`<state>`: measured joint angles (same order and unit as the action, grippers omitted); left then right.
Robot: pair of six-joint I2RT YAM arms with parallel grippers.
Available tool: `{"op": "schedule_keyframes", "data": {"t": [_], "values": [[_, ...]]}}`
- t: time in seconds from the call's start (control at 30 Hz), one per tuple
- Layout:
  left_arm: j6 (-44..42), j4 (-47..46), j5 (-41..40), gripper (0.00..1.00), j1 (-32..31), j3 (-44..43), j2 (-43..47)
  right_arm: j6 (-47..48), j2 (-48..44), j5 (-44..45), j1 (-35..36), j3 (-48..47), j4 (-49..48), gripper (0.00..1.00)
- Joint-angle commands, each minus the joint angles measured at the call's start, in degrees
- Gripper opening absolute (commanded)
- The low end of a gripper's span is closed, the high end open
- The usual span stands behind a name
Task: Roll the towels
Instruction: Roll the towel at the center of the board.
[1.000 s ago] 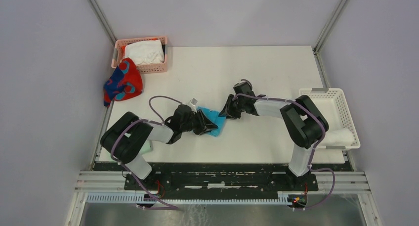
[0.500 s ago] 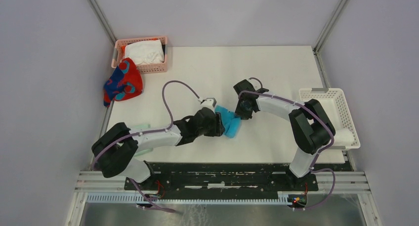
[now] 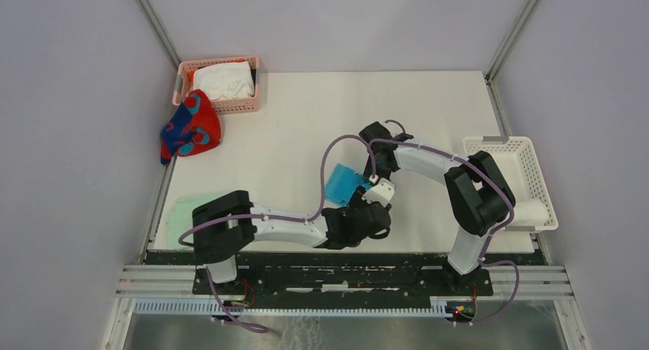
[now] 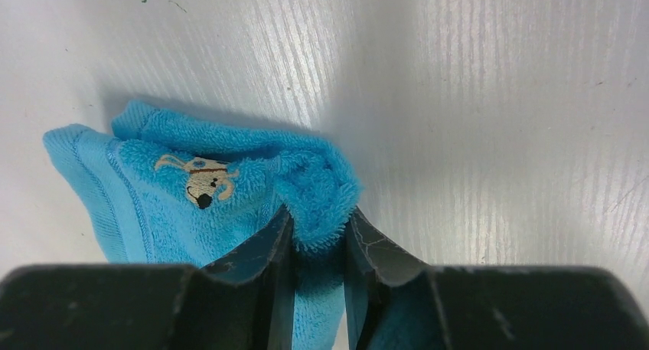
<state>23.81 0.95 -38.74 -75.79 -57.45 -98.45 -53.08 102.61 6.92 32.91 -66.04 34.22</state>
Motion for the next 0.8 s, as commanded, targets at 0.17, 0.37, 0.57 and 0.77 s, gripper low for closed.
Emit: {"op": "schedule_keyframes", "data": {"t": [0.17,0.37,0.57,0.77], "values": [[-8.53,1.09,-12.68,0.60,-1.91,-7.24,-11.23,-0.54,1.26,0.53,0.34,-1.20,1.44,0.31],[-6.77,4.70,-15.74,0.59,-1.82,-8.55,-15.82,-0.09,1.46,-1.16,0.32,-0.93,0.62,0.31],[-2.61,8.39,-14.28,0.54,-0.40,-8.36,-17.62,0.70,1.50,-3.77,0.28,-0.75,-0.46,0.31],[1.17,8.38,-7.26,0.33,2.55,-4.88,-14.41,1.23,-1.49,-8.13,-0.46,1.12,-4.84,0.40]]}}
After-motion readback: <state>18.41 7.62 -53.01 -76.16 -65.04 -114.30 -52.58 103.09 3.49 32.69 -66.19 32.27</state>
